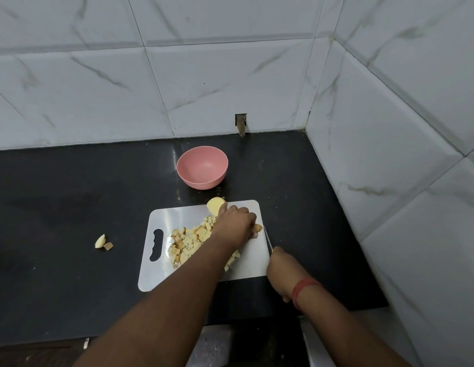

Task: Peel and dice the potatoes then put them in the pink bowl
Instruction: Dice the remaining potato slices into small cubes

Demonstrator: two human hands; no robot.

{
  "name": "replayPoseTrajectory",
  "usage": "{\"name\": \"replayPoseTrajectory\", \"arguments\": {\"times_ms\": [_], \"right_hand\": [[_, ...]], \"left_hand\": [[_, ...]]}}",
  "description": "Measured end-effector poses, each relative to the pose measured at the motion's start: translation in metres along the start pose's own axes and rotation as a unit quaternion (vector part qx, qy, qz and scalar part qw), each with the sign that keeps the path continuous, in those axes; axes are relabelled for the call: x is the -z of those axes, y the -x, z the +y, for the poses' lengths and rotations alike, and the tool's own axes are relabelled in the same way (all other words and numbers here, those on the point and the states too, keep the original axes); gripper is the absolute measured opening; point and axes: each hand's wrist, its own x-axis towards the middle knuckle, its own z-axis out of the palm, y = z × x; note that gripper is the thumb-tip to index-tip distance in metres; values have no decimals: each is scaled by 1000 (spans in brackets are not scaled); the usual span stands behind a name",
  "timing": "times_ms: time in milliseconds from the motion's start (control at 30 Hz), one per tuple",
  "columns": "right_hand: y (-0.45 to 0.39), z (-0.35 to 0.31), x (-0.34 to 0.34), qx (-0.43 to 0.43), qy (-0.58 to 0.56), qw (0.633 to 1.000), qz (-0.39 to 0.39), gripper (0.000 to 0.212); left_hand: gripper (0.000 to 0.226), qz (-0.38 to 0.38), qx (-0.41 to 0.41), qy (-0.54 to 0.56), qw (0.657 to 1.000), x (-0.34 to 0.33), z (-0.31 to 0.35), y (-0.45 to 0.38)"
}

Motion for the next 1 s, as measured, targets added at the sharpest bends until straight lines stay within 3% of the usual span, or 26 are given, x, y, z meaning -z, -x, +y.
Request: {"name": "replayPoseTrajectory", "arguments": {"times_ms": [333,633,1000], "right_hand": [[-9,-3,-11,-56,76,995,15,46],[0,-4,-13,-18,66,997,25,36],[-7,-9,-2,-54,50,996,47,55]], "left_hand": [[31,5,1,-9,1000,-2,3,1],[29,5,-6,-15,1000,0,1,2],[35,15,-23,13,1000,-4,0,8]]}}
